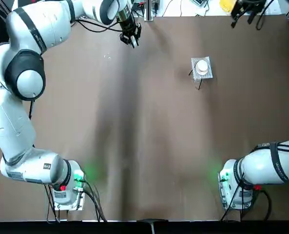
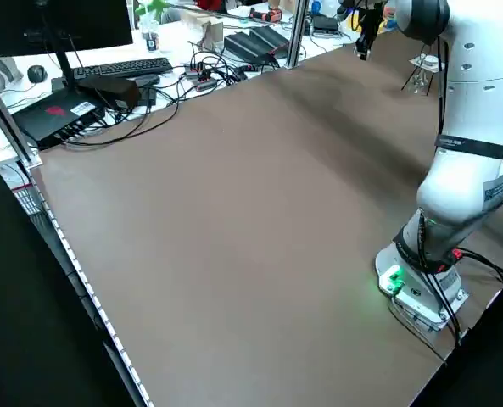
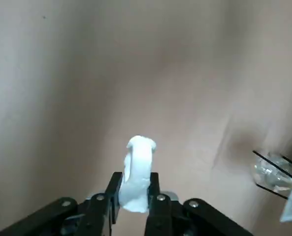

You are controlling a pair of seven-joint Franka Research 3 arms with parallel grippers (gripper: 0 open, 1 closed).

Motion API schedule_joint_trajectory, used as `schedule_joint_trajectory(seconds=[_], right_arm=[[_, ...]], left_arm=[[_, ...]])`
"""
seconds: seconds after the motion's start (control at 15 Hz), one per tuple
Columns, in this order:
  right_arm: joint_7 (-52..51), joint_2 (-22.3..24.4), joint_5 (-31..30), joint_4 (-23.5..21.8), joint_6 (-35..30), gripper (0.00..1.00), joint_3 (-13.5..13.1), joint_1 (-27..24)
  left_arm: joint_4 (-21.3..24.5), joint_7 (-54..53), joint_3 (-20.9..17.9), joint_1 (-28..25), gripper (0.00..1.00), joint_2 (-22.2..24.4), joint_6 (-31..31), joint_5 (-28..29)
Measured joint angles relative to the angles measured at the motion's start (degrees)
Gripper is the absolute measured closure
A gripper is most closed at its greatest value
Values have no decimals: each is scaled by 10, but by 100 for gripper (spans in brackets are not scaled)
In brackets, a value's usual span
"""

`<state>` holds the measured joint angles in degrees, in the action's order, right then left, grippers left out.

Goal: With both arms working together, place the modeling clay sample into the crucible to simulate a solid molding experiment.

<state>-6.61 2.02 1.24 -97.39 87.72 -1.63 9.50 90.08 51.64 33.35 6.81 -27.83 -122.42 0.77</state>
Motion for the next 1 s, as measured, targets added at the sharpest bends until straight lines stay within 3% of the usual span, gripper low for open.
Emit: schedule_joint_trajectory(seconds=[0.13, 0.2, 0.47, 0.6, 0.73, 0.87, 1.0], right_arm=[[6, -22, 0, -8, 0, 0, 2, 28], [11, -56, 2, -14, 3, 0, 3, 45], [11, -114, 88, -15, 39, 1, -3, 33], [11, -135, 100, -16, 42, 16, -5, 21], [11, -160, 102, -20, 59, 19, -6, 10], [11, -188, 103, -26, 80, 35, -6, 3], [11, -216, 105, -29, 96, 36, -6, 1]], left_arm=[[-2, 0, 6, 0, 73, 0, 0, -17], [-2, 2, 14, 0, 73, 0, 0, -37], [-3, 5, 24, 7, 73, 0, -5, -68], [-4, 8, 24, 16, 73, -1, -17, -82], [-8, 8, 24, 24, 73, -1, -29, -96], [-12, 11, 24, 29, 73, -1, -42, -101], [-12, 12, 24, 33, 73, -1, -53, -102]])
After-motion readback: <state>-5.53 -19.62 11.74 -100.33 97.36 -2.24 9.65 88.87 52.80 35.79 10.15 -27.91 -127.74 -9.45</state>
